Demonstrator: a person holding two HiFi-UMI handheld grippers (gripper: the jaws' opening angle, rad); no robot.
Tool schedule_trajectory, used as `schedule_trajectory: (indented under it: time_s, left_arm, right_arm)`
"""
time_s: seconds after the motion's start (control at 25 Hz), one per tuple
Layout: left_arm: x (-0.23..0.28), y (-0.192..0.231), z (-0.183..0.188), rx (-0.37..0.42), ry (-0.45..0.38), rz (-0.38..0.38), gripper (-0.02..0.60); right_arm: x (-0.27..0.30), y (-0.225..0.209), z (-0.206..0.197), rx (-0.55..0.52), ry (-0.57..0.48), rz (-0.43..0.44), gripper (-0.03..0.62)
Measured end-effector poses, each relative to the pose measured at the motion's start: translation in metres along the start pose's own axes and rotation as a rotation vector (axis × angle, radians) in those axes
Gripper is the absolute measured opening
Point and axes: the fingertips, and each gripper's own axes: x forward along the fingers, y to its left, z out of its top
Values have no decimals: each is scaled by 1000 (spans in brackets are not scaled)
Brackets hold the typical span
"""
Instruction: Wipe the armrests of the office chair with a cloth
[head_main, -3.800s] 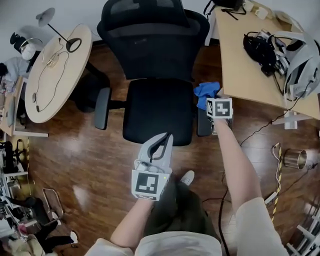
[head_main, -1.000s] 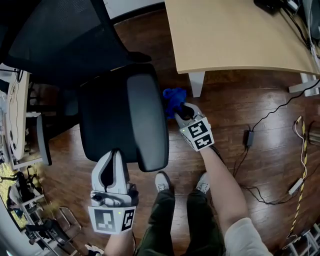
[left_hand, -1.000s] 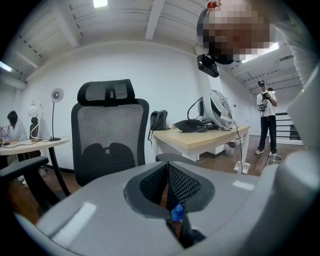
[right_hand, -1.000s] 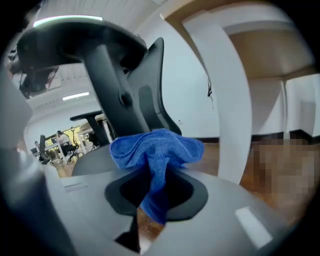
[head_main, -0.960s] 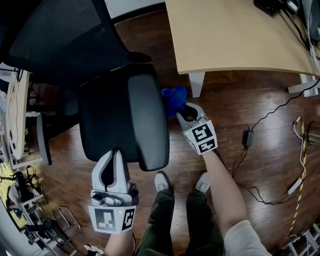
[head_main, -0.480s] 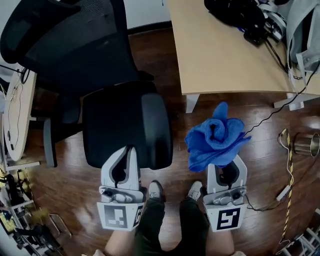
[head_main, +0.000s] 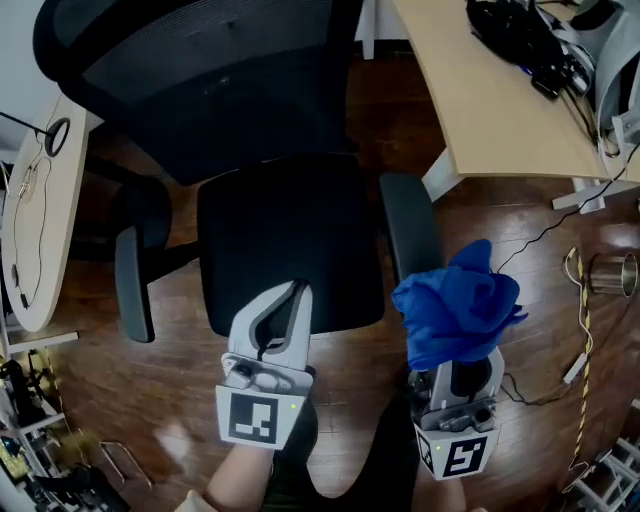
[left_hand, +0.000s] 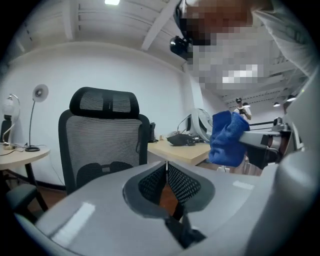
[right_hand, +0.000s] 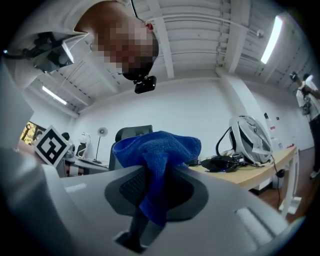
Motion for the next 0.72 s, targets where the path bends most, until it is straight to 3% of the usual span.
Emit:
schedule_trajectory:
  time_s: [0.08,0.24,0.36,0.48,0.56,0.64,0.72]
  left_arm:
    - [-24,22,-8,-51,62,-40,75]
    - [-72,70,3,-126,37,-102,75]
    - [-76,93,-11,-115,52,-135,75]
    - [-57,99,-40,-103,53,-154,75]
    - [-48,99,-58,-111,51,-168,75]
    - [-47,100,-77,-123,56,-188,75]
    - [-50,102,-91,-128,62,-207,75]
  right_arm:
    - [-7,29,-8,-6,40,-73,78]
    - [-8,95,-23,6,100,-171,78]
    - [5,129,-94,18,174,-181,78]
    - [13,105,-212,58,323,-315,77]
    - [21,73,-268,32,407,-392,77]
    - [37,52,-285,15,398,-414,77]
    - [52,45,-276,11,345,-413,77]
